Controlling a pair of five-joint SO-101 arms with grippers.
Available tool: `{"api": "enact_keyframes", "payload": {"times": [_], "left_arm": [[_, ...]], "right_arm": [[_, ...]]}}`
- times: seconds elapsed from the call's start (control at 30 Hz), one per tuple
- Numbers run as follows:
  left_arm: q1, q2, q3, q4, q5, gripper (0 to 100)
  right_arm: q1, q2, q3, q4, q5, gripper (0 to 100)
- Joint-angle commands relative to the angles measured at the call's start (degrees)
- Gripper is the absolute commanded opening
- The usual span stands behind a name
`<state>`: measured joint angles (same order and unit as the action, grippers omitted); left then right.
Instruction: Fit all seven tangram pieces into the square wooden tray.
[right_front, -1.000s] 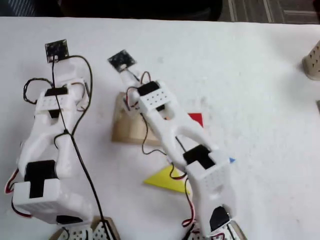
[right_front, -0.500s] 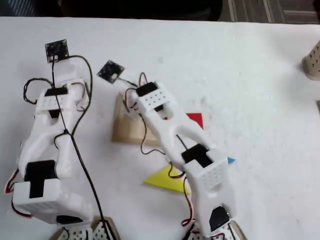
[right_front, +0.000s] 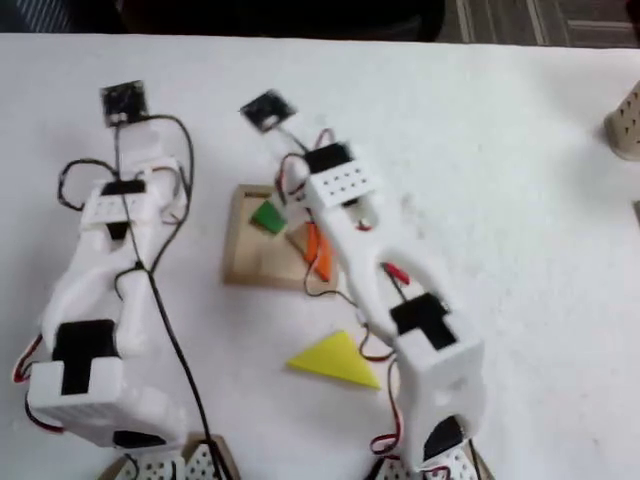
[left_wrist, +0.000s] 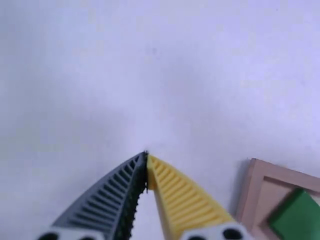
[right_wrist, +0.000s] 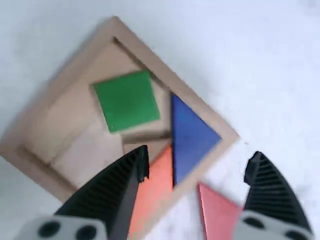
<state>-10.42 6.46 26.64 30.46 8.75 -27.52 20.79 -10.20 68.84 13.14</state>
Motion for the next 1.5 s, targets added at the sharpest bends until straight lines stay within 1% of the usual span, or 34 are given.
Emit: {"api": "enact_keyframes", "payload": {"times": [0.0,0.1,0.17,0.27,0.3,0.37,0.47,0.57,0.67,0.87,1.0,1.47], "left_arm": [[2.2,-1.0,-0.3,-2.2,0.1,2],[3.3,-1.0,-0.1,-1.3,0.1,2],[4.1,-1.3,-0.4,1.3,0.1,2],[5.9,-4.9,0.8,5.9,0.0,2],[6.5,-6.8,2.0,7.0,0.0,2],[8.0,-11.4,5.4,8.4,0.0,2],[12.4,-18.8,12.1,8.4,0.1,2],[17.9,-24.5,17.6,8.4,0.4,2],[21.1,-25.5,19.3,8.0,0.5,2],[21.4,-16.3,14.1,8.5,0.5,2],[22.2,-10.1,10.2,8.5,0.5,2],[22.1,4.7,-3.0,8.5,0.5,2]], "right_arm": [[1.4,-6.5,-2.5,8.0,-6.4,29.6],[1.5,-7.8,-2.5,14.1,-8.4,24.7],[1.6,-8.3,-2.5,16.0,-6.7,17.4],[2.5,-8.1,-2.5,16.4,-1.6,2.4],[2.9,-7.9,-2.5,16.4,-0.5,0.8],[4.5,-6.8,-2.5,16.7,0.1,4.5],[6.8,-5.2,-2.9,15.1,0.1,1.5],[8.1,-4.1,-2.6,13.1,0.1,1.9],[8.5,-3.6,-2.6,13.1,0.1,1.9],[8.7,-3.8,-2.5,13.2,-0.3,1.7],[9.6,-3.8,-2.5,13.2,-3.9,1.7],[9.8,-3.5,-2.7,12.4,-4.2,1.7]]}}
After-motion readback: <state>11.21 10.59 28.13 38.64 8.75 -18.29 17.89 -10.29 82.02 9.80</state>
